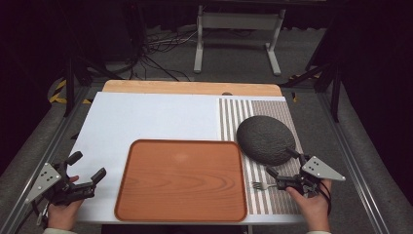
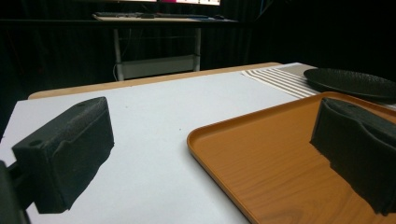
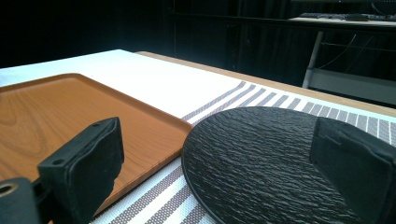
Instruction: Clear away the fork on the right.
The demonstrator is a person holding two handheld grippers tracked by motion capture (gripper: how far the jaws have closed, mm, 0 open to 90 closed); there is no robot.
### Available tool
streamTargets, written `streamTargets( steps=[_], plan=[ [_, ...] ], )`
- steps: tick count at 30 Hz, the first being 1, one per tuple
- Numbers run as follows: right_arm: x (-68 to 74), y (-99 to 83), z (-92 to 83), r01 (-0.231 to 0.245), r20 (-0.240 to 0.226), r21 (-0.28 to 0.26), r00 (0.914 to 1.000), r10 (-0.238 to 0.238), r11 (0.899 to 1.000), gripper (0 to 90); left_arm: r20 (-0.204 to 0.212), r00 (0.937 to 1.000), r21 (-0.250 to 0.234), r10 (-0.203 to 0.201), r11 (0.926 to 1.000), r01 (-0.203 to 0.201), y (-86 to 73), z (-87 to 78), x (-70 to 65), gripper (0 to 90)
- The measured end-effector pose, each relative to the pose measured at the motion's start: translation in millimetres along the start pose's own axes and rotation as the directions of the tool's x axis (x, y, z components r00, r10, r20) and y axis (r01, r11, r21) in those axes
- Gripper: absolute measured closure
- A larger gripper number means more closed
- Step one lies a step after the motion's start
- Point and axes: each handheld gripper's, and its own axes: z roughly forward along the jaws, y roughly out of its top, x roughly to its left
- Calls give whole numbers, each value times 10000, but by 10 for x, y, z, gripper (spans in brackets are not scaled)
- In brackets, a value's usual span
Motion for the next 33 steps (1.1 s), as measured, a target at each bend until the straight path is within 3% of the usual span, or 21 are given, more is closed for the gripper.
streamTargets(
  steps=[14, 23, 25, 33],
  plan=[
    [-8, 57, 15, 81, -91, -29, 9999, -82, 10000, 39, -26, 10000, -57, 7, 10000, -7, 20, -6, -17, 2],
    [-2, 215, 144, -43, -387, -163, 9992, 37, 9999, 42, -144, 9999, -100, 28, 9999, -30, 32, -23, -14, 2],
    [4, 253, 173, -17, -551, -9, 9985, 16, 10000, 55, -196, 9997, -129, -149, 9998, 146, 33, -35, 11, 2],
    [-22, 442, 205, 743, -1030, 1001, 9926, -640, 9922, 72, -240, 9997, -100, -7, 9999, 4, 49, -46, 12, 2]
  ],
)
